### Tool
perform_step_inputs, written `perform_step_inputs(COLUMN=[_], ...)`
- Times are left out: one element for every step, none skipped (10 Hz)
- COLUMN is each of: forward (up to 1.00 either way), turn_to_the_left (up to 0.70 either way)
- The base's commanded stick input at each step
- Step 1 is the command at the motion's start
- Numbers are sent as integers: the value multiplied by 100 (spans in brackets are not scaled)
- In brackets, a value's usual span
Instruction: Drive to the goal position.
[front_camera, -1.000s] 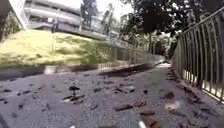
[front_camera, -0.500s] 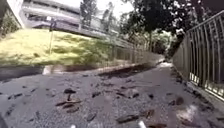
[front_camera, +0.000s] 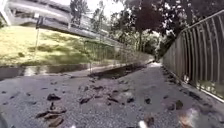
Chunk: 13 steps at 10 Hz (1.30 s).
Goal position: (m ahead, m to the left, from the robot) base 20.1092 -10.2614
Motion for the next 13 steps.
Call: perform_step_inputs(forward=[50, 50, 50, 50, 50, 50, 50, 50, 50, 50, 50, 50, 50], turn_to_the_left=[-50, -50, -50, -2, -50, -50, -50, -50, -50, -50, -28, 0, 0])
